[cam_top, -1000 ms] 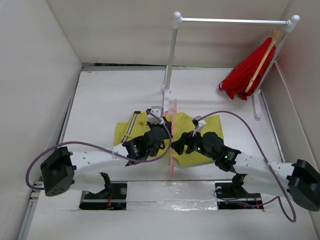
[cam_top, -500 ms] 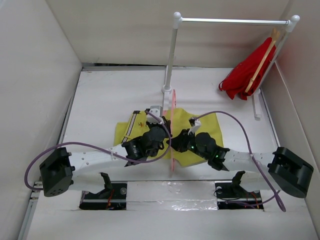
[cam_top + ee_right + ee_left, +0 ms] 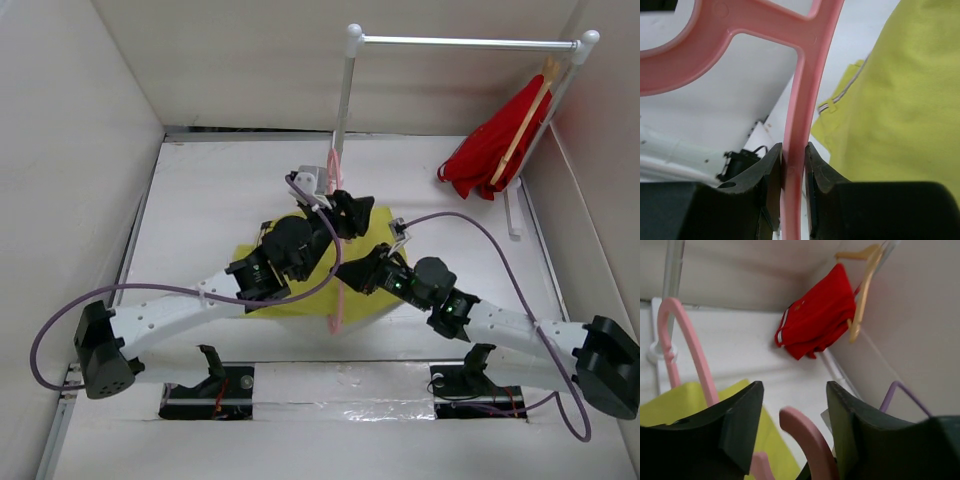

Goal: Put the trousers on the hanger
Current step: Place the hanger at the clothesline.

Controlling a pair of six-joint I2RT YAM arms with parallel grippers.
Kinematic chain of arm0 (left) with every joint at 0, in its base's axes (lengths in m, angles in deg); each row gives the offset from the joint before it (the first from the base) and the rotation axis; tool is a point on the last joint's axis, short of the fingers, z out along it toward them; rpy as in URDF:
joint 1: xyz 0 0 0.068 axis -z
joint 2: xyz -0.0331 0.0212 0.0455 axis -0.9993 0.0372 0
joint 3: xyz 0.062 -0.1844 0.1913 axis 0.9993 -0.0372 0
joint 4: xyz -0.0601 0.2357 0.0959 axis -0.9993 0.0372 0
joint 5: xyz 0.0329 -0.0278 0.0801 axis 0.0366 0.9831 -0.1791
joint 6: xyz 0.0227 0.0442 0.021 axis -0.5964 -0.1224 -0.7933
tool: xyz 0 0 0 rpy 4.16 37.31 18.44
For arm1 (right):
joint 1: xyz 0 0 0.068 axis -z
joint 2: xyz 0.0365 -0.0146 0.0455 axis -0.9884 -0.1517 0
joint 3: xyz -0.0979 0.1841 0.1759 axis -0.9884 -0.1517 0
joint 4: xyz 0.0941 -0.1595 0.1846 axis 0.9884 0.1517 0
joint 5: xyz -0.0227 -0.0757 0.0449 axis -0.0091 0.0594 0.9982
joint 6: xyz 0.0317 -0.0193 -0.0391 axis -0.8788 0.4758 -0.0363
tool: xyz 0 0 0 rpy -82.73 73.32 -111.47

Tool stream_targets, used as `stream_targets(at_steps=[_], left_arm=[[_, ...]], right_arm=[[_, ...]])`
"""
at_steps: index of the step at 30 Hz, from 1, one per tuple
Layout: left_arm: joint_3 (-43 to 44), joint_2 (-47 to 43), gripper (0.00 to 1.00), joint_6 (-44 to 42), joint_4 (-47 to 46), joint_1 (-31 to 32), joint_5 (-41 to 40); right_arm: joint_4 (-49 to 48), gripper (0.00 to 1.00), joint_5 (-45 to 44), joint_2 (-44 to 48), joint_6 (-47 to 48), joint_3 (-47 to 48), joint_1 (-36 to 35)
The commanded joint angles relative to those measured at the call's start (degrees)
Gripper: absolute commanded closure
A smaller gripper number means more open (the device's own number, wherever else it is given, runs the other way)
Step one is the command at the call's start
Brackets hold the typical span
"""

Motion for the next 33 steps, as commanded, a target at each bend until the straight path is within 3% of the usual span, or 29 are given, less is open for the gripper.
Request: stream_targets(at_steps=[1, 5, 10, 15, 21, 33], left_arm=[[2.9, -3.9, 0.47, 0.2, -4.1, -1.4, 5.5], [2.2, -8.0, 0.39, 0.4, -3.3, -1.4, 4.5], [-5.2, -17.2, 0.41, 1.1, -7.1, -1.4, 0.8], [-13.5, -21.5, 0.47, 1.6, -9.4, -1.4, -5.1], [-18.9, -17.9, 0.49, 2.0, -8.0, -2.8, -6.1], [-28.4, -22.0, 0.49, -1.2, -12.0, -3.9, -10.1]], right_arm=[[-4.7, 1.00, 6.0, 5.0, 0.8, 4.8, 3.5], [-5.6, 1.00, 11.3, 7.2, -2.6, 4.0, 10.9], [-8.1, 1.00, 18.7, 8.0, -5.5, 5.6, 18.5], [-1.2, 1.00, 23.8, 8.8, -5.6, 14.5, 28.7], [7.9, 1.00, 27.5, 2.4, -3.9, 29.0, 41.1], [9.3, 1.00, 28.8, -15.4, -4.8, 42.8, 47.1]])
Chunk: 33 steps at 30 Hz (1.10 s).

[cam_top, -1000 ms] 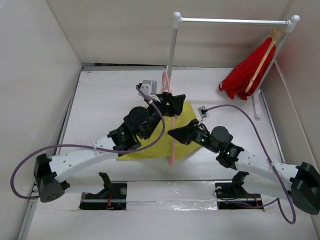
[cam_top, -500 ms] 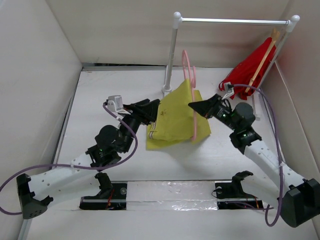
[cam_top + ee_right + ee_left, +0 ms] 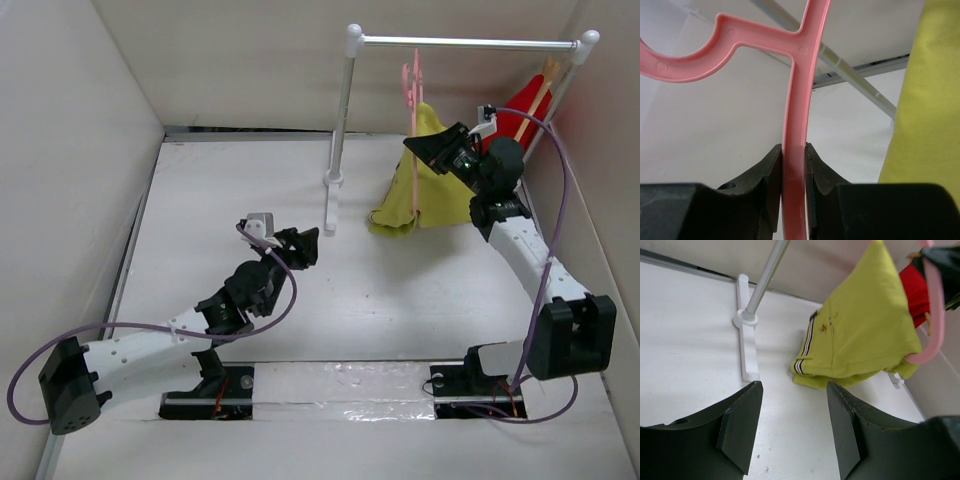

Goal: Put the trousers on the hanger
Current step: Place the hanger at the clothesline.

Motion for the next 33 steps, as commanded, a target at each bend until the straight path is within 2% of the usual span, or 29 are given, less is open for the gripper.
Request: stream_targets(at_steps=[1, 9, 15, 26, 33], left_arm=[[-1.5, -4.1, 0.49, -1.7, -3.9, -0.3, -2.1], [-1.8, -3.0, 0.49, -0.7, -4.2, -1.0, -0.2], [-1.6, -1.8, 0.49, -0.4, -4.5, -1.0, 0.8], [-1.7, -1.5, 0.49, -0.2, -4.9, -1.0, 1.6], [-1.7, -1.9, 0.49, -0.7, -4.6, -1.0, 1.3]], right_arm=[[-8.0, 1.00, 1.1, -1.0, -0.6, 5.9, 0.2], [-12.0, 1.00, 2.6, -7.1, -4.2, 13.2, 2.6], [-15.0, 1.00, 4.1, -8.7, -7.5, 14.6, 5.0], [-11.3, 1.00, 3.6, -17.0, -8.0, 22.5, 9.3], [-14.0, 1.00, 5.3, -21.7, -10.8, 26.9, 11.0]])
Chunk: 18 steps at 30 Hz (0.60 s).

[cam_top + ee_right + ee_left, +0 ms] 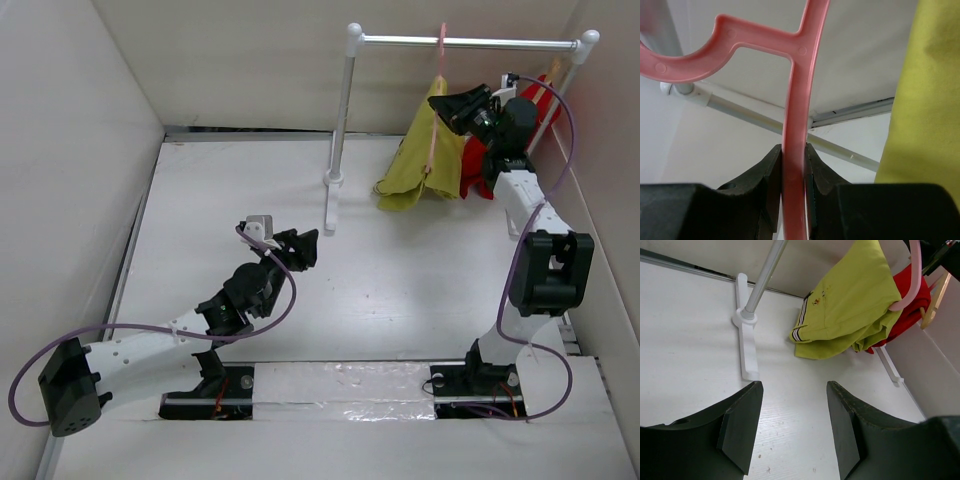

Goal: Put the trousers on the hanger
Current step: Place the hanger at the clothesline.

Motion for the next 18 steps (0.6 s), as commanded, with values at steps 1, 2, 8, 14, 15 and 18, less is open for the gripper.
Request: stream_targets(at_steps=[1, 2, 8, 14, 15, 18], left_arm=[[0.6, -0.9, 0.49, -0.4, -2.3, -0.3, -0.1], [0.6, -0.7, 0.49, -0.4, -2.3, -0.3, -0.2], [1.1, 0.3, 0.49, -0.1, -2.2, -0.3, 0.3], [1.3, 0.8, 0.48, -0.1, -1.7, -0.3, -0.2], [1.4, 1.1, 0.48, -0.2, -1.7, -0.3, -0.5], [2.2, 1.9, 0.46, 0.0, -0.8, -0.3, -0.3]], right_arm=[[-10.4, 1.00, 1.5, 1.5, -1.5, 6.0, 0.8], [-10.6, 1.00, 1.5, 1.6, -1.6, 6.1, 1.4], [-10.3, 1.00, 1.6, 1.7, -0.7, 2.9, 2.6], [-9.2, 0.48, 2.7, 4.0, 4.7, -4.2, 3.1], [-8.8, 0.46, 2.3, 5.6, 6.4, -6.0, 3.1], [-6.3, 0.46, 0.9, 8.4, 9.9, -8.4, 3.7]])
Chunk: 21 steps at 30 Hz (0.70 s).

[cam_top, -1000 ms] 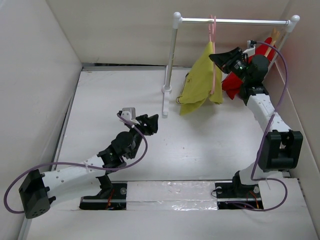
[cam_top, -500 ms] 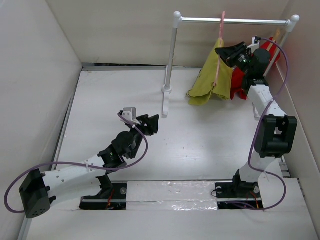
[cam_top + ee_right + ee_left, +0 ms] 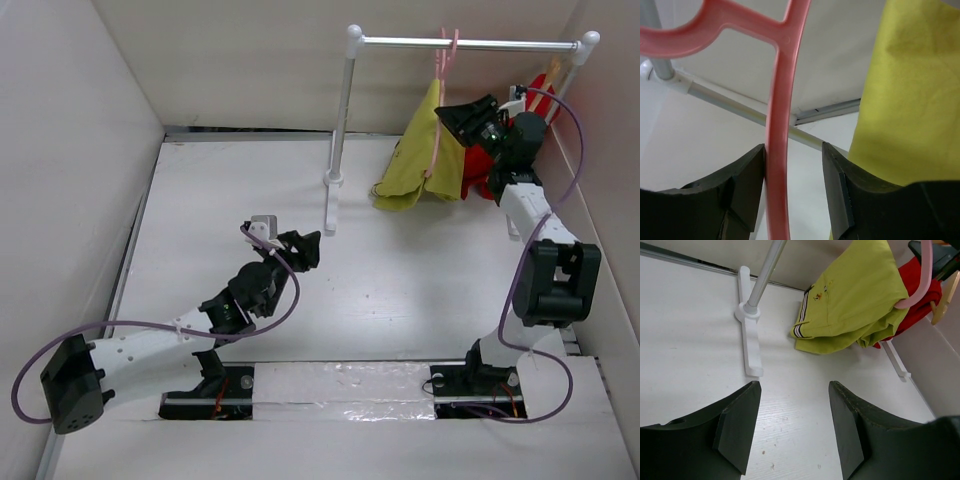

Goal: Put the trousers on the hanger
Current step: Place the hanger at the clothesline, then reset both arms

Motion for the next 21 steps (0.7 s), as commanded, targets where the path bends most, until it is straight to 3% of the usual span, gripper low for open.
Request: stream_targets(at_steps=[1, 2, 3, 7, 14, 21], left_arm=[[2.5, 0.6, 0.46, 0.0, -0.8, -0.3, -0.1], [2.6, 0.8, 0.45, 0.1, -0.7, -0.3, 0.0], [2.7, 1.5, 0.45, 0.0, -0.7, -0.3, 0.0], [3.6, 2.6, 0.44, 0.6, 0.0, -0.3, 0.4], [4.2, 4.1, 0.43, -1.1, -0.1, -0.3, 1.2], [3.3, 4.6, 0.43, -2.3, -2.3, -0.3, 0.4]], right_arm=[[-1.9, 0.46, -0.8, 7.4, 7.0, -1.9, 0.8], [0.6, 0.42, -1.1, 8.4, 8.3, -2.2, 0.8], [1.4, 0.00, -1.7, 9.4, 10.9, -2.5, 0.8], [5.5, 0.00, -3.2, 14.9, 15.9, -4.9, 0.8], [4.3, 0.00, -4.9, 30.5, 21.2, -18.7, -0.8], [4.8, 0.00, -8.9, 53.3, 25.0, -42.4, -8.8]])
